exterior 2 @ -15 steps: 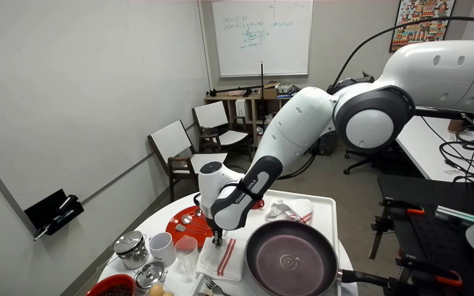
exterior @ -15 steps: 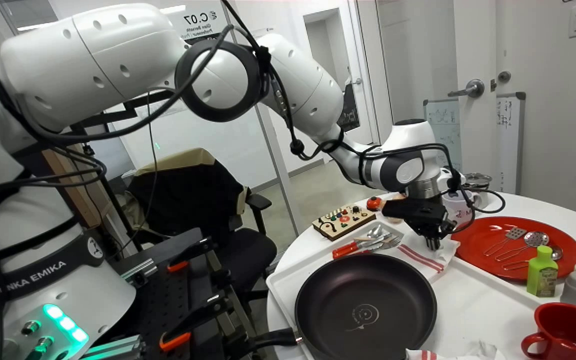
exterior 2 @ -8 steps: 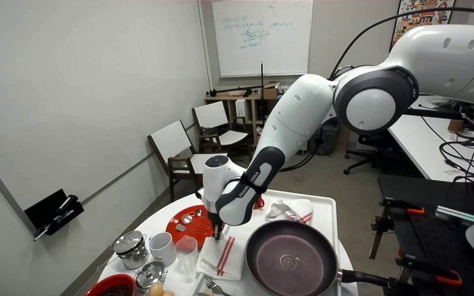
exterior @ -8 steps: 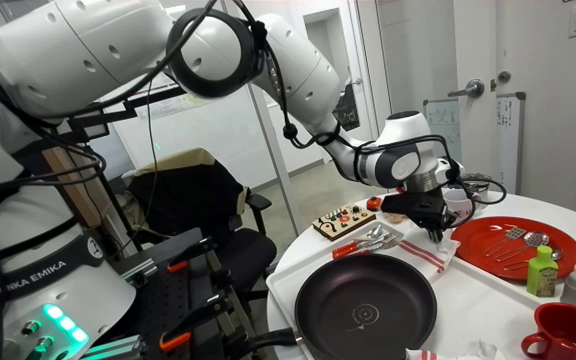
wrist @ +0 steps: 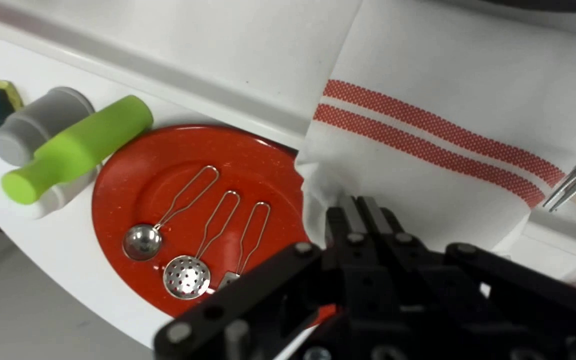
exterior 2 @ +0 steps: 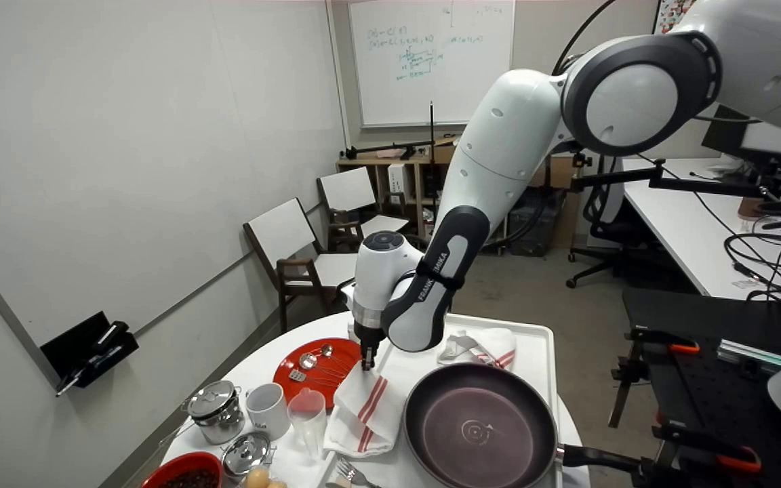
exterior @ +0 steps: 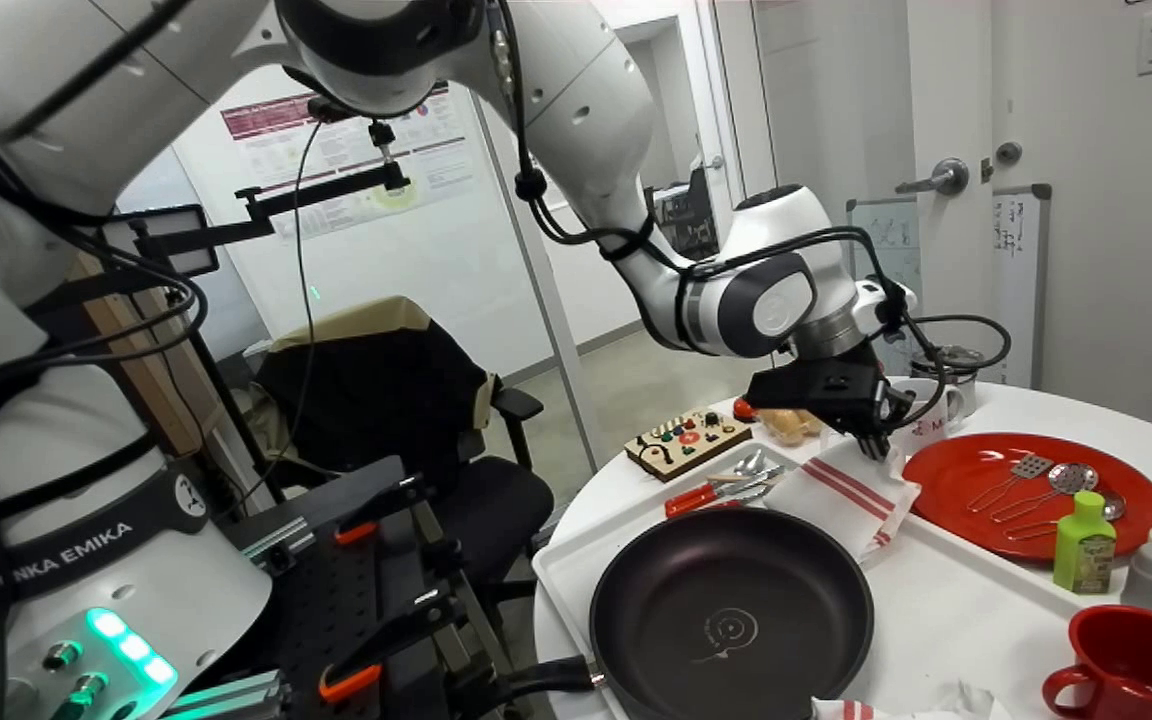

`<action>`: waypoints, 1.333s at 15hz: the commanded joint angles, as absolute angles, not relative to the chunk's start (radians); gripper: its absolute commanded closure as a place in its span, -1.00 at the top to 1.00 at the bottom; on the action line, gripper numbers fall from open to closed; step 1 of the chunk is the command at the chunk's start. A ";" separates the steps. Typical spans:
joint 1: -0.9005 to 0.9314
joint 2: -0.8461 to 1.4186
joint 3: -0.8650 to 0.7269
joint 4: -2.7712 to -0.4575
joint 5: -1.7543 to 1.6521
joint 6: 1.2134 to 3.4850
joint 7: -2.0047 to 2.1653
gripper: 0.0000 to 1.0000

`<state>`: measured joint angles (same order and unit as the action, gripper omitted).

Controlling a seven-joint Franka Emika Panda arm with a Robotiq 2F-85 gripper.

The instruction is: Use the red and white towel to wipe the pan

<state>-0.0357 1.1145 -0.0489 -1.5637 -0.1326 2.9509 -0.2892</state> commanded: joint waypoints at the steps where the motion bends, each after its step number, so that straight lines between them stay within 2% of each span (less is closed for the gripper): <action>1: -0.007 0.941 -0.101 -1.799 -0.184 3.031 -0.249 -0.99; 11: 0.161 0.606 -0.344 -2.280 -0.297 3.160 -0.234 -0.99; 16: 0.406 0.476 -0.611 -2.526 -0.355 3.239 -0.248 -0.99; 20: 0.654 0.441 -0.848 -2.635 -0.325 3.278 -0.283 -0.99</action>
<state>0.4804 0.4975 -0.6896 -2.5366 -0.3314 3.2458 -0.2625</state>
